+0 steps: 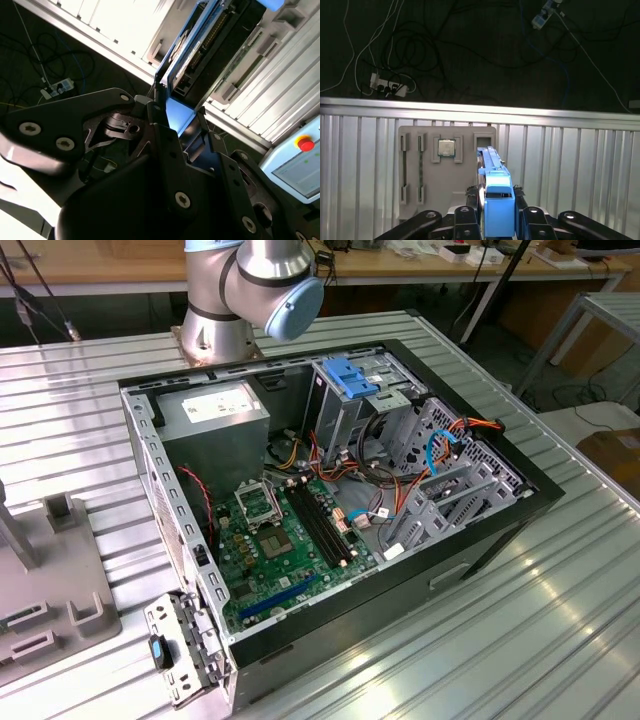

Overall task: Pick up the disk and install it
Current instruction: 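Pick up the disk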

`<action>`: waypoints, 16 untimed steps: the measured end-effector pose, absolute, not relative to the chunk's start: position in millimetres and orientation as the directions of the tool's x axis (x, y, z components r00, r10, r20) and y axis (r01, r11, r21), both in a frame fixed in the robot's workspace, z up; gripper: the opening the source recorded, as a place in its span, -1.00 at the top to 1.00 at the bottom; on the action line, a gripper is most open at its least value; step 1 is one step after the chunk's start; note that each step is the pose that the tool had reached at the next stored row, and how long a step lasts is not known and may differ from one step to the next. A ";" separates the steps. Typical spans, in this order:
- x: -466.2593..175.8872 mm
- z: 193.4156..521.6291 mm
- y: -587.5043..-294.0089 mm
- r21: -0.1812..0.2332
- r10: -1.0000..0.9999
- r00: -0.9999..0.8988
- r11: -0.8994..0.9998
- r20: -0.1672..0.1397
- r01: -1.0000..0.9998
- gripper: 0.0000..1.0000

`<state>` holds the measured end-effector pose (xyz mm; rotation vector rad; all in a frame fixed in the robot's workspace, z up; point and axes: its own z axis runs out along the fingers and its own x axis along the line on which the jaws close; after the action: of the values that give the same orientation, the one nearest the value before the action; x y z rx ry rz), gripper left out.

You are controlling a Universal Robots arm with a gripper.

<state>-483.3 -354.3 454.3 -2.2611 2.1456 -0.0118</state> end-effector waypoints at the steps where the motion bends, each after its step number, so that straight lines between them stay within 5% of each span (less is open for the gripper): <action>1: -483.3 456.8 -354.3 -0.023 -0.999 0.052 -0.052 -0.011 -0.998 0.27; 16: -483.3 478.0 -354.3 -0.023 -0.999 0.052 -0.052 -0.012 -0.998 0.27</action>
<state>-483.3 -354.3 478.0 -2.2609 2.1455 -0.0114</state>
